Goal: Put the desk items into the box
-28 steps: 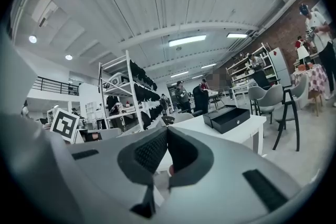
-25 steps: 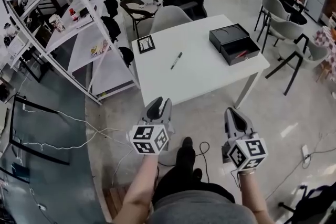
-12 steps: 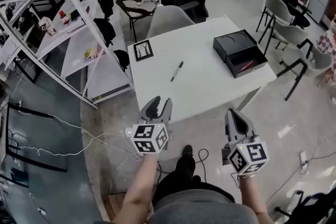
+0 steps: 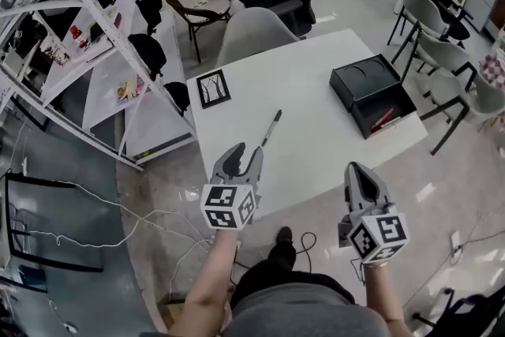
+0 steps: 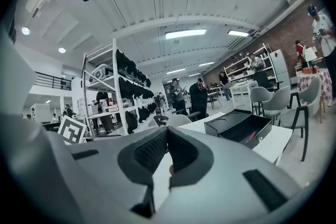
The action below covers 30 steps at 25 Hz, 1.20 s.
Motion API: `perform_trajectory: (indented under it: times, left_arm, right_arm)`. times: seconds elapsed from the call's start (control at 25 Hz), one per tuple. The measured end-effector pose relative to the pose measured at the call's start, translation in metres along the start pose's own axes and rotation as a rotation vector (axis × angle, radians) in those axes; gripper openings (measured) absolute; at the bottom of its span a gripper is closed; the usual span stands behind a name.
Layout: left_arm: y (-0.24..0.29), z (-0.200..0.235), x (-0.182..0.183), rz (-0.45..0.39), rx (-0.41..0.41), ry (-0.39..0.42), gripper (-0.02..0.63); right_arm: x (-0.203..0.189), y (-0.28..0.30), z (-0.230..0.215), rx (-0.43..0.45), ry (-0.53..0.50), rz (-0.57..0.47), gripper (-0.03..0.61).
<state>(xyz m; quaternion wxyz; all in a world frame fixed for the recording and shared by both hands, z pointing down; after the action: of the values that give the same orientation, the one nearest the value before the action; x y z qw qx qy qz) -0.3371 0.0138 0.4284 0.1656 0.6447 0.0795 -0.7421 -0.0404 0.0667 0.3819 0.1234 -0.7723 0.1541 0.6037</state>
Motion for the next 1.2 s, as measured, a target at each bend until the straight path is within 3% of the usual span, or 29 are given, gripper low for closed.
perform_trajectory:
  times: [0.8, 1.2]
  left_arm:
    - [0.09, 0.021, -0.032, 0.169, -0.095, 0.041, 0.15]
    - [0.129, 0.023, -0.054, 0.289, -0.077, 0.07, 0.15]
  right_arm:
    - [-0.003, 0.052, -0.021, -0.092, 0.005, 0.016, 0.003]
    - [0.001, 0.068, -0.044, -0.099, 0.024, 0.032, 0.003]
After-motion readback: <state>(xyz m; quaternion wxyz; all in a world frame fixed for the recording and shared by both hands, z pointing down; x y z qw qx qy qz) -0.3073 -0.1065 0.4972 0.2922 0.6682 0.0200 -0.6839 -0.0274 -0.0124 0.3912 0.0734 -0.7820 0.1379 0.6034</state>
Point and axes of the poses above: the fingertips, and each gripper's own axes: y forward along the fingers, z to its left, x out of its top, the point moved 10 cm from there along -y, backward along the fingers, and after that the axes turned 9 degrees about -z, right-handed, at the moved point
